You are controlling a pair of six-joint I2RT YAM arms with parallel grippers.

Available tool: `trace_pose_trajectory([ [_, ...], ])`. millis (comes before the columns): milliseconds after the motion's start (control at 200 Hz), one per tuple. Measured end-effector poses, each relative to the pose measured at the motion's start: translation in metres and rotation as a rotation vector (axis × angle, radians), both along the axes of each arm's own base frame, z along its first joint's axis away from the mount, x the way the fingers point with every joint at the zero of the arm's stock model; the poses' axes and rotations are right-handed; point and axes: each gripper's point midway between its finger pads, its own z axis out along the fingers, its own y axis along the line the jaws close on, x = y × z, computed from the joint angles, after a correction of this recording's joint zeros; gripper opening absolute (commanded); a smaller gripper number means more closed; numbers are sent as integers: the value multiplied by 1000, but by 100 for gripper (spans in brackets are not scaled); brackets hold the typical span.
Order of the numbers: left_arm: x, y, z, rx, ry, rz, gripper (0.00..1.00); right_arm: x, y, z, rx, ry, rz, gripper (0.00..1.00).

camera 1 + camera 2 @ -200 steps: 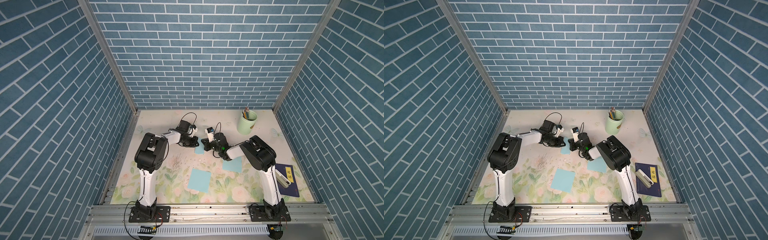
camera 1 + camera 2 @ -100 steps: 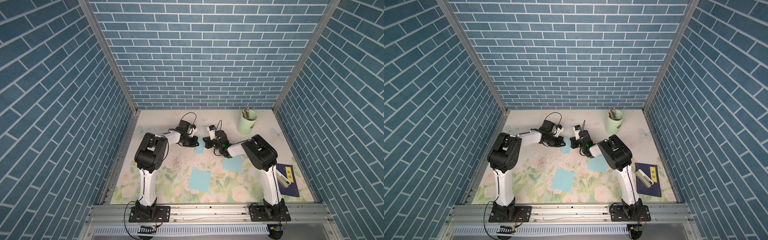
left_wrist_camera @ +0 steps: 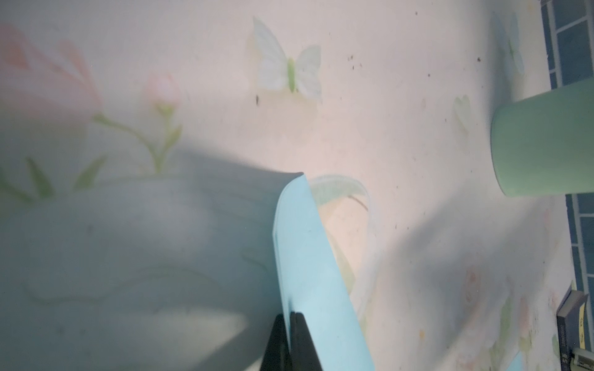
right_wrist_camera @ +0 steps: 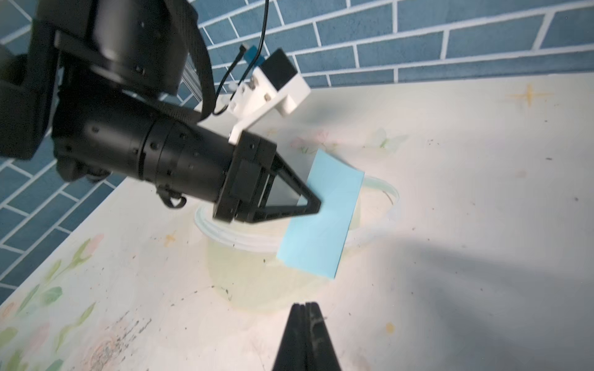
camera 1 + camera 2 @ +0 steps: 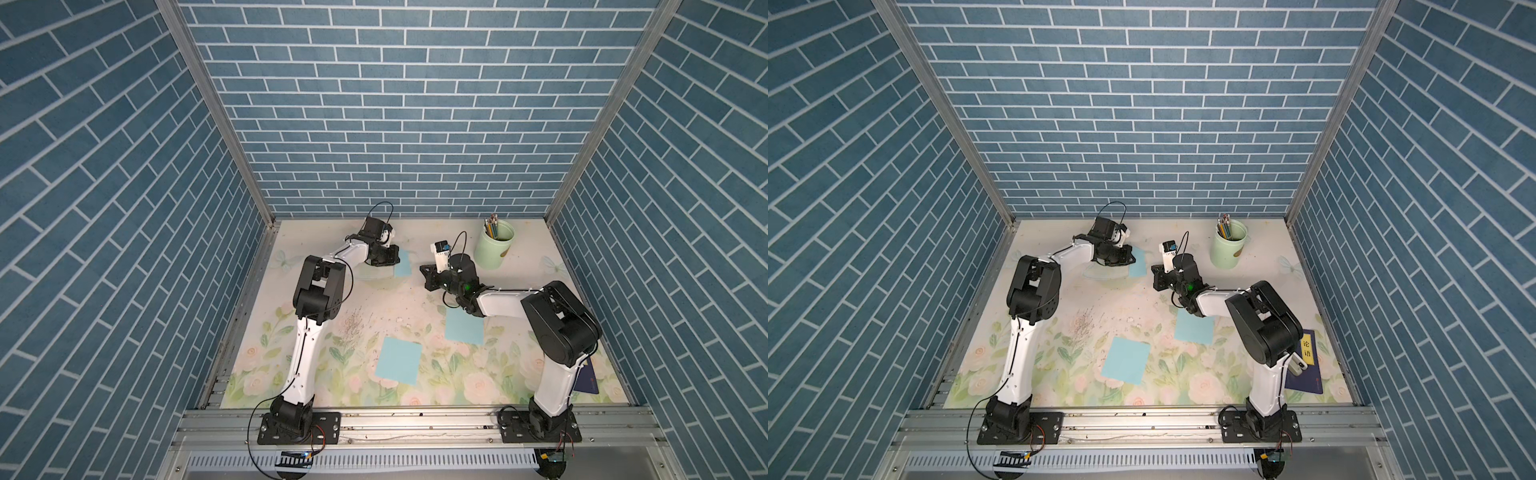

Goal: Fold the square paper along the opposite sides
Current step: Place the paper at the center of the board.

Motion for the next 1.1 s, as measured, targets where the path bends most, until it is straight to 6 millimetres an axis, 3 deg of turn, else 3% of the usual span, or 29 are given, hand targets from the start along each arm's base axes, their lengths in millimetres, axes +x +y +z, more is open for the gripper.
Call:
trace_pose_trajectory([
  [130, 7, -3, 0, -11, -2, -2, 4, -8, -7, -17, -35, 35, 1, 0],
  [270, 8, -3, 1, -9, -9, -12, 31, -8, -7, -17, -37, 36, 2, 0],
  [405, 11, -5, 7, -2, -29, -19, 49, -8, -7, -17, -36, 37, 3, 0],
  [735, 22, 10, 14, 108, -57, 18, 79, -8, -7, -17, -37, 37, 3, 0],
  [925, 27, 19, 13, 192, -85, 47, 88, -8, -7, -18, -43, 32, 7, 0],
  [1025, 17, 25, 15, 256, -102, 72, 100, -17, -8, -17, -63, 30, 19, 4],
  [1100, -4, 30, 28, 306, -119, 87, 100, -34, -11, -15, -93, 30, 39, 7],
])
